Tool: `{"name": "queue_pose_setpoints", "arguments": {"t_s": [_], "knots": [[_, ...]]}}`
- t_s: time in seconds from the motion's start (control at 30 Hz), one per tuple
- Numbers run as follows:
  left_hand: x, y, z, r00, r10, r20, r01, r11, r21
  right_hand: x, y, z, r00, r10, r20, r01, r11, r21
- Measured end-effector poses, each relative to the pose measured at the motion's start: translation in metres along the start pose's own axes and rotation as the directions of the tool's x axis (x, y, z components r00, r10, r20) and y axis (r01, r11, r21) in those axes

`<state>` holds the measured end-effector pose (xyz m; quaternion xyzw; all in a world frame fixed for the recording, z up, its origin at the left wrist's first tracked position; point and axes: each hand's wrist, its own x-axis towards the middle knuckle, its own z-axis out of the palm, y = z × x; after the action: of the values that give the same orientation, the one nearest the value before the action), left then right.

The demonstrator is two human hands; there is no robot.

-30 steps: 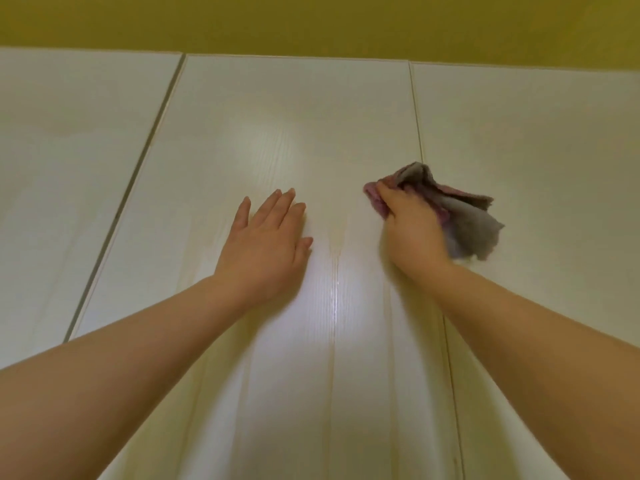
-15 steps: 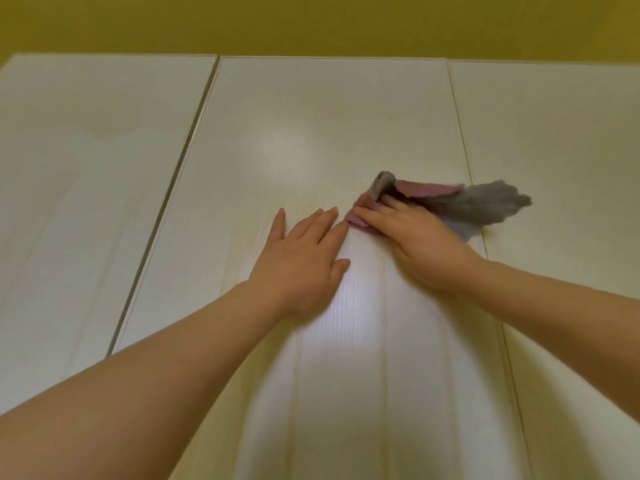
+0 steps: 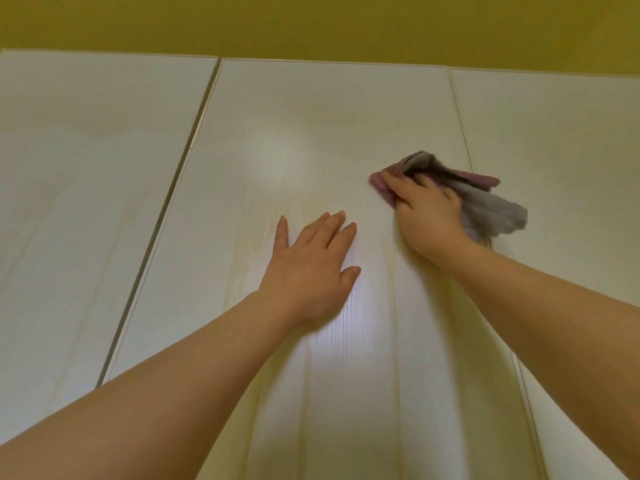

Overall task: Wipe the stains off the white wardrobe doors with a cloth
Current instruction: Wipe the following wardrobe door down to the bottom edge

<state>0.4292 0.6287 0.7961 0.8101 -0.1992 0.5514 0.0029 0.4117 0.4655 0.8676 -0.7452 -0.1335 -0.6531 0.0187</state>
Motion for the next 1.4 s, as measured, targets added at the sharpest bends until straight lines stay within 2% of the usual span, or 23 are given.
{"name": "queue_pose_setpoints", "arguments": {"t_s": [0.1, 0.13, 0.2, 0.27, 0.3, 0.33, 0.4, 0.43, 0.5, 0.6, 0.67, 0.73, 0.8, 0.83, 0.93, 1.0, 1.07, 1.1, 1.17, 1.2, 1.27, 1.33, 1.4], "knots": [[0.001, -0.001, 0.000, 1.000, 0.005, -0.007, -0.005, 1.000, 0.000, -0.017, -0.002, 0.002, 0.940, -0.306, 0.148, 0.295, 0.951, 0.092], [0.001, -0.001, 0.001, 1.000, 0.000, -0.008, 0.000, 1.000, -0.006, -0.018, 0.002, -0.004, 0.939, -0.300, 0.167, 0.278, 0.949, 0.146], [0.001, 0.001, 0.000, 1.000, 0.000, -0.005, 0.000, 1.000, -0.002, -0.010, 0.011, -0.008, 0.993, -0.098, 0.068, 0.084, 0.979, 0.184], [0.001, 0.001, 0.001, 1.000, 0.003, -0.007, -0.003, 1.000, 0.006, -0.014, 0.007, -0.002, 0.996, 0.087, -0.018, -0.087, 0.996, 0.023], [0.001, 0.001, 0.001, 1.000, 0.000, -0.009, 0.000, 1.000, 0.004, -0.022, 0.001, 0.002, 0.998, 0.065, 0.006, -0.065, 0.997, -0.040], [0.001, 0.001, 0.001, 1.000, -0.001, -0.011, 0.001, 1.000, 0.002, -0.032, -0.002, 0.005, 0.998, -0.027, 0.060, 0.031, 0.998, -0.061], [0.000, 0.001, 0.003, 1.000, 0.004, -0.008, -0.004, 1.000, -0.003, -0.053, 0.003, 0.002, 0.956, -0.233, 0.177, 0.243, 0.969, -0.038], [0.000, -0.001, 0.002, 1.000, 0.004, -0.012, -0.004, 1.000, 0.009, -0.054, 0.008, -0.004, 0.938, -0.281, 0.205, 0.286, 0.958, 0.005], [-0.002, -0.001, 0.004, 1.000, 0.010, 0.005, -0.011, 0.999, 0.031, -0.046, 0.021, -0.011, 0.961, -0.215, 0.173, 0.202, 0.975, 0.089], [-0.003, -0.001, 0.005, 1.000, 0.011, 0.017, -0.012, 0.998, 0.056, -0.033, 0.024, -0.002, 0.997, 0.080, -0.022, -0.078, 0.994, 0.073], [-0.002, -0.001, 0.007, 1.000, -0.001, 0.013, 0.000, 0.998, 0.059, -0.044, 0.023, 0.006, 0.999, 0.016, -0.044, -0.015, 1.000, 0.020], [-0.002, -0.001, 0.006, 1.000, -0.002, 0.015, 0.000, 0.997, 0.071, -0.063, 0.030, 0.000, 0.981, -0.188, 0.055, 0.186, 0.982, 0.042], [-0.002, 0.000, 0.004, 1.000, 0.001, 0.019, -0.003, 0.994, 0.109, -0.061, 0.046, -0.019, 0.956, -0.248, 0.158, 0.241, 0.969, 0.061], [-0.003, 0.002, 0.004, 1.000, 0.001, 0.027, -0.004, 0.992, 0.128, -0.054, 0.054, -0.025, 0.967, -0.202, 0.156, 0.193, 0.979, 0.068], [-0.003, 0.005, 0.001, 0.999, -0.006, 0.042, -0.002, 0.985, 0.175, -0.040, 0.050, -0.023, 0.995, 0.075, 0.065, -0.079, 0.995, 0.058], [-0.004, 0.007, -0.001, 0.998, -0.010, 0.056, 0.000, 0.983, 0.181, -0.062, 0.036, -0.009, 0.999, -0.026, 0.040, 0.025, 0.999, 0.046], [-0.004, 0.008, -0.002, 0.998, -0.016, 0.059, 0.005, 0.985, 0.175, -0.088, 0.036, -0.004, 0.955, -0.265, 0.135, 0.261, 0.964, 0.050], [-0.004, 0.009, -0.003, 0.998, -0.021, 0.059, 0.010, 0.985, 0.175, -0.091, 0.043, -0.010, 0.923, -0.331, 0.194, 0.323, 0.944, 0.072], [-0.005, 0.010, -0.005, 0.997, -0.023, 0.070, 0.010, 0.983, 0.182, -0.078, 0.051, -0.024, 0.949, -0.269, 0.167, 0.225, 0.943, 0.244], [-0.005, 0.010, -0.004, 0.997, -0.026, 0.075, 0.012, 0.983, 0.182, -0.070, 0.057, -0.026, 0.982, -0.138, 0.131, 0.093, 0.948, 0.303], [-0.005, 0.011, -0.004, 0.996, -0.034, 0.077, 0.020, 0.983, 0.182, -0.067, 0.051, -0.021, 0.996, 0.052, 0.075, -0.061, 0.991, 0.122], [-0.005, 0.011, -0.004, 0.996, -0.035, 0.080, 0.020, 0.984, 0.177, -0.082, 0.040, -0.008, 0.994, -0.082, 0.075, 0.081, 0.997, 0.016], [-0.005, 0.011, -0.005, 0.996, -0.036, 0.078, 0.022, 0.985, 0.171, -0.097, 0.040, -0.005, 0.948, -0.277, 0.155, 0.273, 0.961, 0.045]]}}
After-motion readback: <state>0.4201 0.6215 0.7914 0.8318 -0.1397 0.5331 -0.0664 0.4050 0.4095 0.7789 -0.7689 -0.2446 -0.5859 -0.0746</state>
